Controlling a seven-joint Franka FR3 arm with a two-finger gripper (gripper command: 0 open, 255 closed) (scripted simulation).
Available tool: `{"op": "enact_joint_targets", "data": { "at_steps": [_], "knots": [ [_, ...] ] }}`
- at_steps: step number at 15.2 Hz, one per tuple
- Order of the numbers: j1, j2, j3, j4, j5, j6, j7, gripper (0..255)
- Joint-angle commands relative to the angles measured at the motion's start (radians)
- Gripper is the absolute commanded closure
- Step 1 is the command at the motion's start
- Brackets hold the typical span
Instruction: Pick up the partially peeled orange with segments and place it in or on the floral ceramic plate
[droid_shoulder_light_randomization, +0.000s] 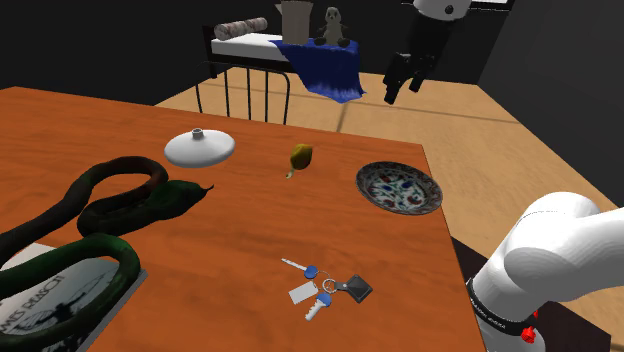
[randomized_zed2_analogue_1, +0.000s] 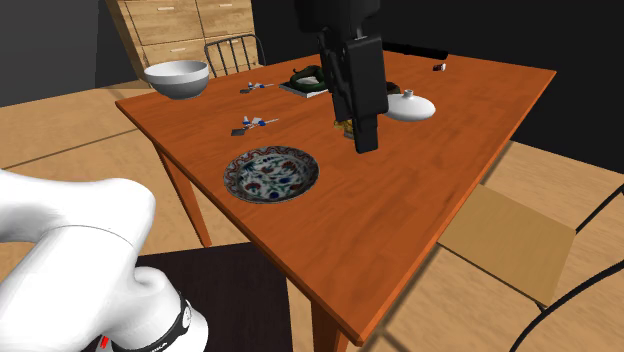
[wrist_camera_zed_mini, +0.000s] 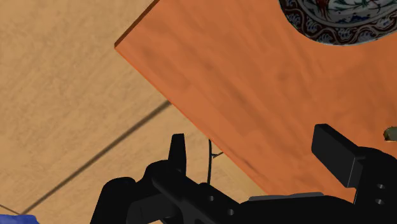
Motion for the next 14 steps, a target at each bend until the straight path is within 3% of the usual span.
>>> {"op": "enact_joint_targets", "data": {
  "at_steps": [1, 14],
  "knots": [
    [0.000, 0.000, 0.000, 0.000, 0.000, 0.000, 0.000, 0],
    [0.044, 0.266, 0.220, 0.100, 0.169, 0.089, 0.341, 0]
  ]
}}
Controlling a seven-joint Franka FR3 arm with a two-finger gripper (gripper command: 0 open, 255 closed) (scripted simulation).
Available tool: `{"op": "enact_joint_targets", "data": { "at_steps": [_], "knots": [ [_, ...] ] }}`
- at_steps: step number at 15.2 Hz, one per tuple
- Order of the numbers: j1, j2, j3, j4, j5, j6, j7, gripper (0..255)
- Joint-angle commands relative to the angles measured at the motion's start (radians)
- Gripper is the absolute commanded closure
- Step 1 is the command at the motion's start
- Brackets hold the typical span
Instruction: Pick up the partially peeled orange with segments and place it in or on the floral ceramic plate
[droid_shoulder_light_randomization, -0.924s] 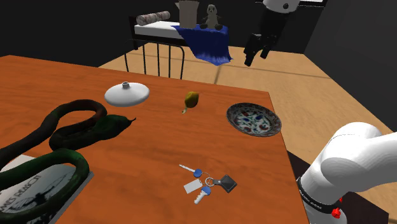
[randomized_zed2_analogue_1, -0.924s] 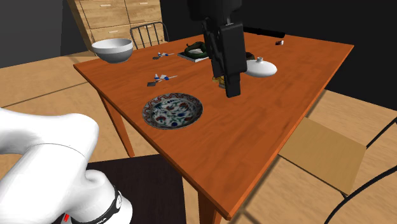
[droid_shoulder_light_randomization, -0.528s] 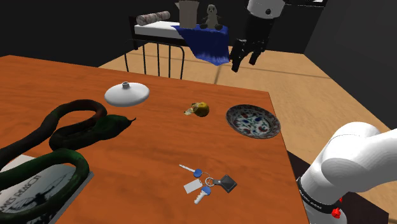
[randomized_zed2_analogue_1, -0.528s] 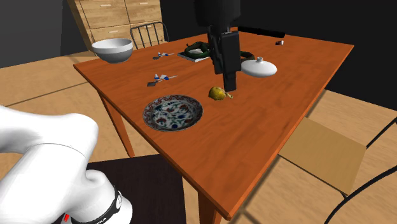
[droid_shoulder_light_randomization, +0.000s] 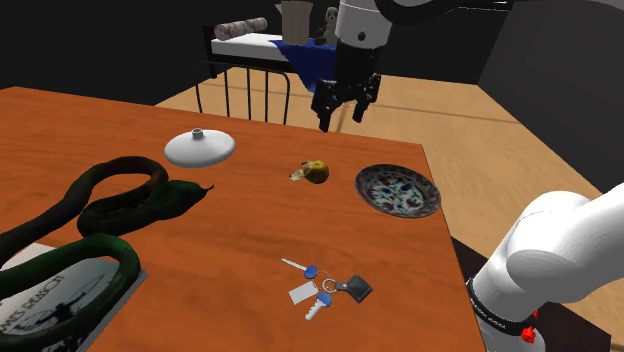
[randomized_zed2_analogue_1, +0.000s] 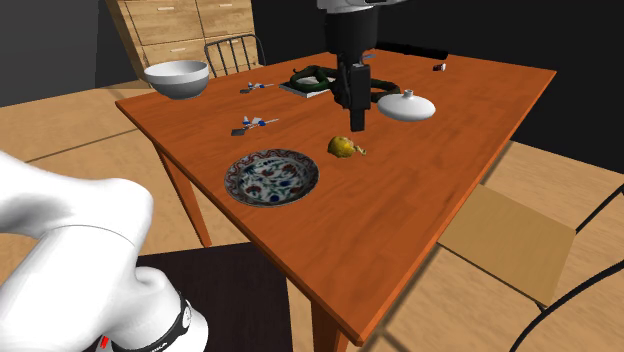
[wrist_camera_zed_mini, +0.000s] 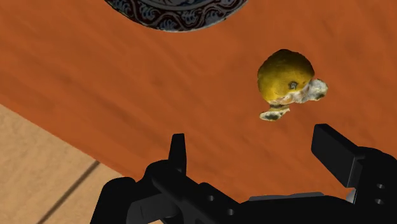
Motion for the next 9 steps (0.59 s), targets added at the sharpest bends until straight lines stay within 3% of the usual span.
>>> {"op": "enact_joint_targets", "data": {
  "at_steps": [1, 6, 9],
  "knots": [
    [0.005, 0.051, 0.033, 0.027, 0.019, 0.017, 0.054, 0],
    [0.014, 0.196, 0.111, 0.122, 0.045, 0.054, 0.183, 0],
    [0.015, 0.200, 0.115, 0.086, 0.046, 0.094, 0.183, 0]
  ]
}}
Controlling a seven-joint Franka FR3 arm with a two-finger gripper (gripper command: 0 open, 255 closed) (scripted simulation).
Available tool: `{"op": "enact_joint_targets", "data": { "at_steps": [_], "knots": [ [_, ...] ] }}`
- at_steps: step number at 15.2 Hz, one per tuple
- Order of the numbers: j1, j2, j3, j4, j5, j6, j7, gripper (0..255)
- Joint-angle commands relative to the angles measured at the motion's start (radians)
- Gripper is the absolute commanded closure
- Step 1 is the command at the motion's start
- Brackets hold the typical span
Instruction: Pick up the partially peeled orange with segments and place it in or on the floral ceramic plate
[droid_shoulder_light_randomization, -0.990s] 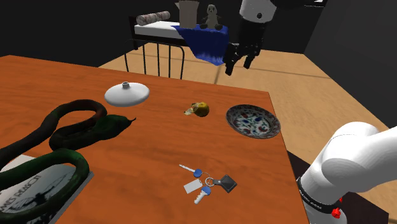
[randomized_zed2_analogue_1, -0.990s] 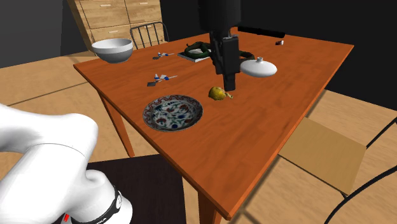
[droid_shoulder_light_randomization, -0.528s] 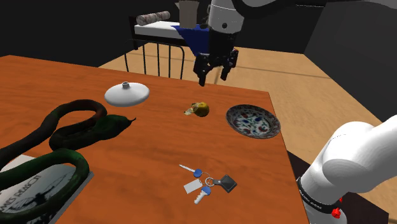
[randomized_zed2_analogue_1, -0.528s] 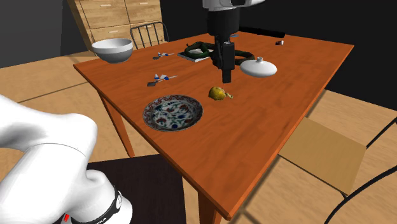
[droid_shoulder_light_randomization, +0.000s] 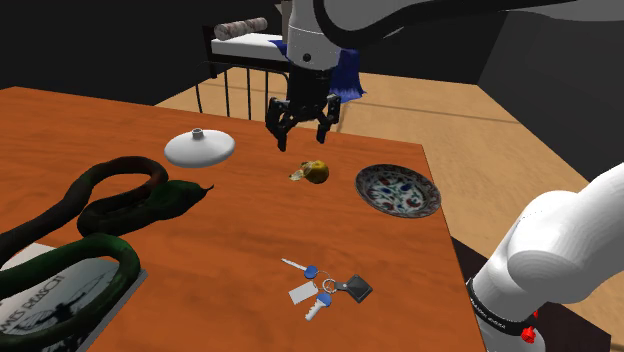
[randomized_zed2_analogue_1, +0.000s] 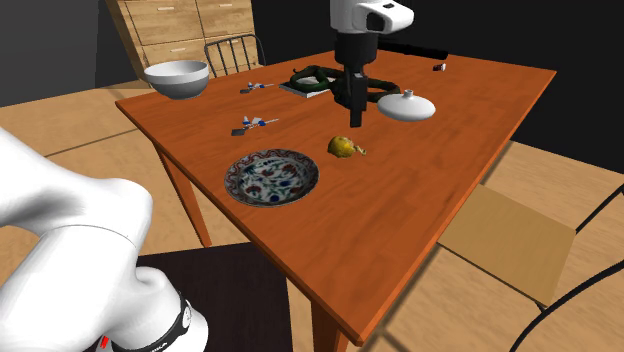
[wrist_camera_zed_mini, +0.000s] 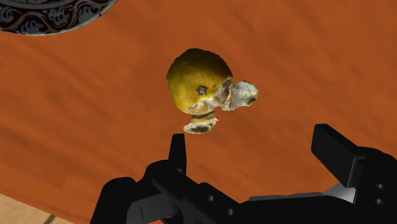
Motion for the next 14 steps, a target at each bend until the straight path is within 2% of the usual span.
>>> {"op": "enact_joint_targets", "data": {
  "at_steps": [1, 5, 13, 14],
  "knots": [
    [0.000, 0.010, 0.005, -0.019, 0.000, 0.029, 0.004, 0],
    [0.001, 0.018, 0.010, -0.059, 0.000, 0.078, 0.005, 0],
    [0.001, 0.018, 0.010, -0.059, 0.000, 0.077, 0.005, 0],
    [0.001, 0.018, 0.010, -0.059, 0.000, 0.077, 0.005, 255]
  ]
}}
